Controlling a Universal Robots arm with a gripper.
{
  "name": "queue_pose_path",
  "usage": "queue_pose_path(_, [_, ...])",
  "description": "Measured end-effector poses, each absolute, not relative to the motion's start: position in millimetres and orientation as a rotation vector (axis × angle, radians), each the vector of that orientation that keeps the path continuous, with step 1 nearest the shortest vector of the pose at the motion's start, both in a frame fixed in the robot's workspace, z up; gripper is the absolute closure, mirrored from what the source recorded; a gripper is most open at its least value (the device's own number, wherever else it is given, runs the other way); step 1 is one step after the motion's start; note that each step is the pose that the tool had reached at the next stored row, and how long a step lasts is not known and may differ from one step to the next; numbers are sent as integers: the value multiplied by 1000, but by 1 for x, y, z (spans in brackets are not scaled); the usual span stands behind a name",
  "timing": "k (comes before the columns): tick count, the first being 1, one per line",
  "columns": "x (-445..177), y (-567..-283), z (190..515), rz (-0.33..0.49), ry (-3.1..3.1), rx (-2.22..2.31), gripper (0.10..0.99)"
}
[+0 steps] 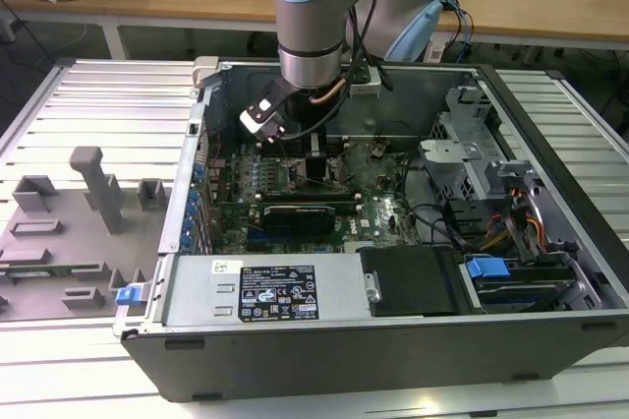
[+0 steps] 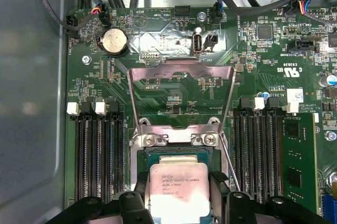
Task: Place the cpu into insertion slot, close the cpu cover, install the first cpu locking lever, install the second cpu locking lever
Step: 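Place the cpu into insertion slot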
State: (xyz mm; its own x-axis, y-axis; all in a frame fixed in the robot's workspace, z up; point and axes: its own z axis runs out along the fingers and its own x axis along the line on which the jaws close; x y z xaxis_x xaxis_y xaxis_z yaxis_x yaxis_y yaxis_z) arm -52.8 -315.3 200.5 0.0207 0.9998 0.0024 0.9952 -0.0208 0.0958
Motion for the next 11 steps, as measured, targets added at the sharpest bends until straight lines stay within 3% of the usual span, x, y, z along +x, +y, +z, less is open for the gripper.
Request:
queue_pose_path(5, [-53,-315,200,106,2150,2195,533])
queue_pose_path(6, [-53,-315,200,106,2150,2195,471])
queue_pose_path(11, [-53,-315,200,106,2150,2195,471])
